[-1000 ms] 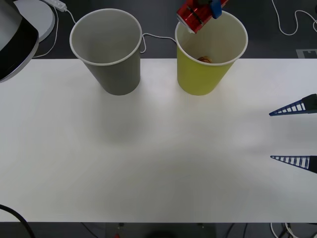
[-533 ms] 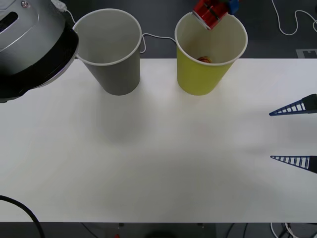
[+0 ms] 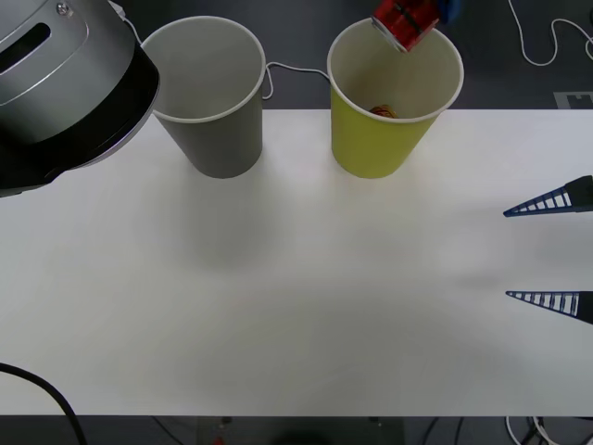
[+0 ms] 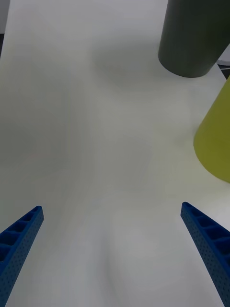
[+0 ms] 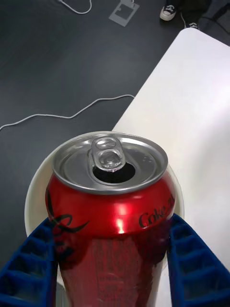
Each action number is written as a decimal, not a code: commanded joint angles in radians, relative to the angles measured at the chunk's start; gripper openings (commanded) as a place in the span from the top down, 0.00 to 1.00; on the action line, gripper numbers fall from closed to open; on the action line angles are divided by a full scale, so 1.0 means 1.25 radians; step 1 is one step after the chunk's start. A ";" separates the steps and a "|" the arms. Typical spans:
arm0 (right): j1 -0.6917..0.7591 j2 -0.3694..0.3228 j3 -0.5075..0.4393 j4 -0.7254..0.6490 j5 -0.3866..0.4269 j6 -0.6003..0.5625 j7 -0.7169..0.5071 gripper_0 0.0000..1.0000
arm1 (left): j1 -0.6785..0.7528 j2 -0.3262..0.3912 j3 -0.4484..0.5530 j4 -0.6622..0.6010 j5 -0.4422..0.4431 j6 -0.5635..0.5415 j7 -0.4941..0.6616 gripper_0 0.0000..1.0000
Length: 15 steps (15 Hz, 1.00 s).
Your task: Put the can into the green bin and the plastic bottle into the gray bin
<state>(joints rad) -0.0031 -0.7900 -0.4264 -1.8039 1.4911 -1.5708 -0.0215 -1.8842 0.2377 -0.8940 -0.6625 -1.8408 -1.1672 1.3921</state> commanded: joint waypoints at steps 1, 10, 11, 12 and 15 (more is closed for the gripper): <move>0.000 0.000 0.000 0.000 0.000 0.000 0.000 0.00 | 0.000 0.004 0.011 0.000 0.012 0.001 -0.009 0.00; 0.000 0.000 0.000 0.000 0.000 0.000 0.000 0.00 | 0.130 0.214 0.098 -0.293 0.114 -0.145 -0.107 0.00; 0.000 0.000 0.000 0.000 0.000 0.000 0.000 0.00 | 0.165 0.237 0.134 -0.354 0.094 -0.171 -0.114 0.00; 0.000 0.000 0.000 0.000 0.000 0.000 0.000 0.00 | 0.216 0.260 0.186 -0.420 0.074 -0.210 -0.136 0.00; 0.000 0.000 0.000 0.000 0.000 0.000 0.000 0.00 | 0.332 0.311 0.303 -0.532 0.063 -0.280 -0.197 0.00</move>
<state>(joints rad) -0.0031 -0.7900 -0.4265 -1.8040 1.4910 -1.5708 -0.0215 -1.5053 0.6082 -0.5485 -1.2930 -1.7599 -1.4952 1.1678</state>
